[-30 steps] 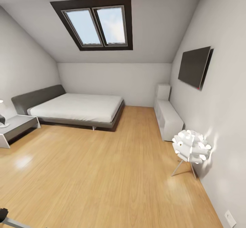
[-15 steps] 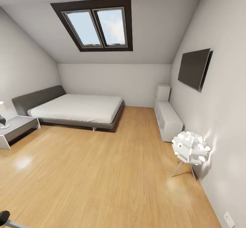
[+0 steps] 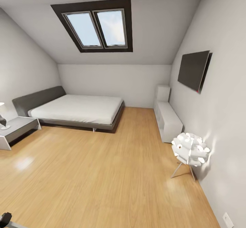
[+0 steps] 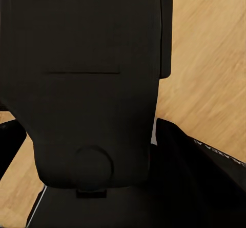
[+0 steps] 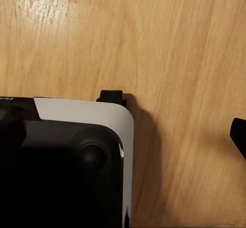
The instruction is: Attach the digital camera to the camera tripod in the bedroom.
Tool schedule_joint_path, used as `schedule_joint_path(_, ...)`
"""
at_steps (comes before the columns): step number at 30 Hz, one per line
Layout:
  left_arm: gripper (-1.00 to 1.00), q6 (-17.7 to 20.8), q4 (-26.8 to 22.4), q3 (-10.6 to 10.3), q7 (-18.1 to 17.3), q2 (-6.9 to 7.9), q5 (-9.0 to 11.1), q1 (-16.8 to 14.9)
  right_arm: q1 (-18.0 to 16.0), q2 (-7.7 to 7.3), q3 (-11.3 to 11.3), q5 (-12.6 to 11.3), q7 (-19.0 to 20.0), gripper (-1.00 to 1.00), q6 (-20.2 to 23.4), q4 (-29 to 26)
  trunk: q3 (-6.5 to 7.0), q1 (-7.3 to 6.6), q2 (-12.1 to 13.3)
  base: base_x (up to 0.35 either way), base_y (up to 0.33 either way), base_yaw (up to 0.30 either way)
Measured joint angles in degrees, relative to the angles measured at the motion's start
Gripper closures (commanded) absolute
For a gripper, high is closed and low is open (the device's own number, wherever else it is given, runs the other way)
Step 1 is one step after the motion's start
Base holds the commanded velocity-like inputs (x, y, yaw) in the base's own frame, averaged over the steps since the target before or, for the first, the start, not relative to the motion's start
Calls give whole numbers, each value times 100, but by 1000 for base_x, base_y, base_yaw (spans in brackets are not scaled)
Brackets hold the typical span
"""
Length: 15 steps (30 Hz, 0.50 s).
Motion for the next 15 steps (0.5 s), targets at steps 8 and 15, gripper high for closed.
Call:
schedule_joint_path(8, 100, -13, 0, 0, 0, 0, 0, 1, 147, 11, -1, 1, -7, -100, -129, 0, 144, -176, 321, 0, 0, 0)
schedule_joint_path(15, 100, -14, 0, 0, 0, 0, 0, 1, 151, 14, -1, 1, -5, -100, -157, 0, 270, -330, 602, 0, 0, 0)
